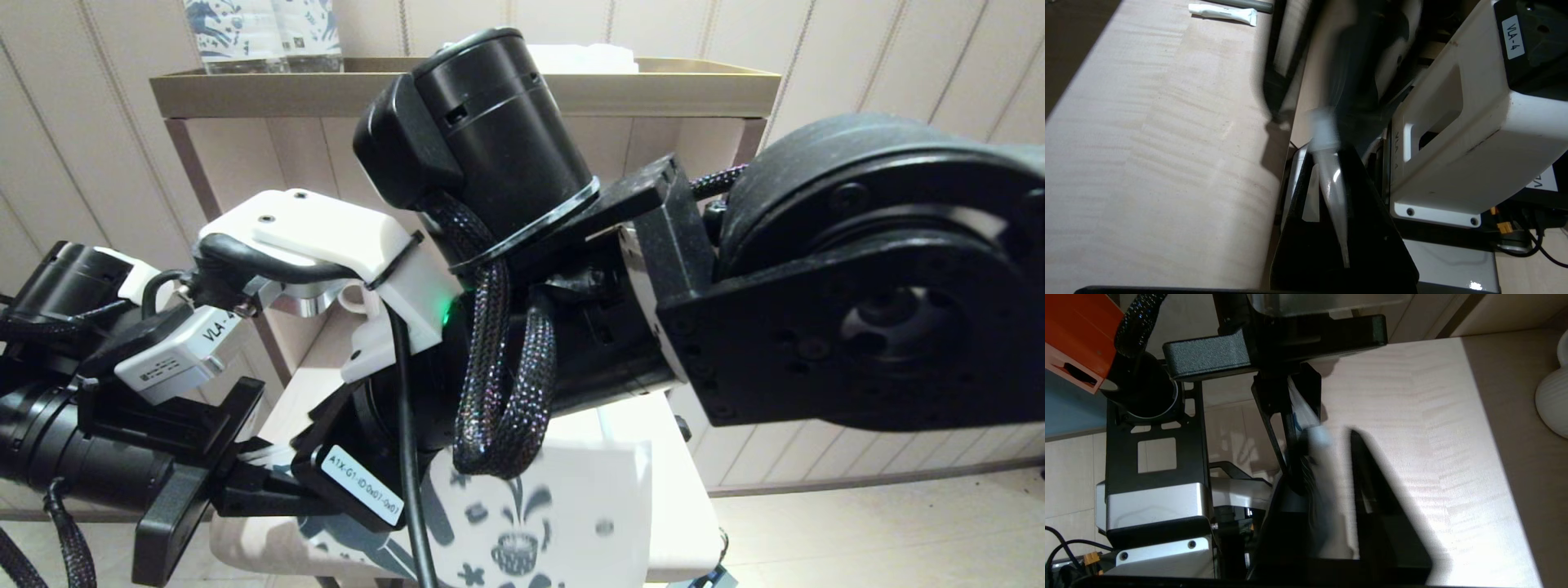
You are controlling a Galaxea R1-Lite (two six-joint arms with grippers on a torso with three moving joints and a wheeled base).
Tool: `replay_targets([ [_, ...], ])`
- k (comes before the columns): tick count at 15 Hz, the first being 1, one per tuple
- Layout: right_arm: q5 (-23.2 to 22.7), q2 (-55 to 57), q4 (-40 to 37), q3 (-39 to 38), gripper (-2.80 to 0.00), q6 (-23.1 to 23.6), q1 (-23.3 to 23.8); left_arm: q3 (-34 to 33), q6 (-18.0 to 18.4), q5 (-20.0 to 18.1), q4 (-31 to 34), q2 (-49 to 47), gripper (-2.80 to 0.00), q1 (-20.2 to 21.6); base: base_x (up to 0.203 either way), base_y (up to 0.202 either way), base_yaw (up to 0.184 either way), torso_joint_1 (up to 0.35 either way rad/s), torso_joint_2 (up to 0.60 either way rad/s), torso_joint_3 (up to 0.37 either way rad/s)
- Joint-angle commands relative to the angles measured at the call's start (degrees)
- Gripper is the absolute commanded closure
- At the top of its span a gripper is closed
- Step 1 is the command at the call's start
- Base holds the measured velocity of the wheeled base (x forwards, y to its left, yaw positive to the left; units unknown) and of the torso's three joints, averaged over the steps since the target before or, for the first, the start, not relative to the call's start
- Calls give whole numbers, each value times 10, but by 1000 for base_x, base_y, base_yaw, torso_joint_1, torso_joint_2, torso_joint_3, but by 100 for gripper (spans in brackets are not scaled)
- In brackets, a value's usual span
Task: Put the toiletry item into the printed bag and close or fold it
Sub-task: Open the storage bag
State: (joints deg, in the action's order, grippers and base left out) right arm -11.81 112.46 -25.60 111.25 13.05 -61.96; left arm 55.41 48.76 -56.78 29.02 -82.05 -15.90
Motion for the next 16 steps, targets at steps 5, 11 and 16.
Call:
replay_targets([
  [5,-1,1,1,-1,0,-2,-4,0,3,-4,2,1,0,0,0,0,0,0,0,0],
  [11,2,-3,-3,-1,0,-7,-4,-2,3,-7,2,7,0,0,0,0,0,0,0,0],
  [16,2,-33,-11,-2,0,-35,-8,-14,2,-6,3,21,0,-17,0,0,0,0,0,0],
])
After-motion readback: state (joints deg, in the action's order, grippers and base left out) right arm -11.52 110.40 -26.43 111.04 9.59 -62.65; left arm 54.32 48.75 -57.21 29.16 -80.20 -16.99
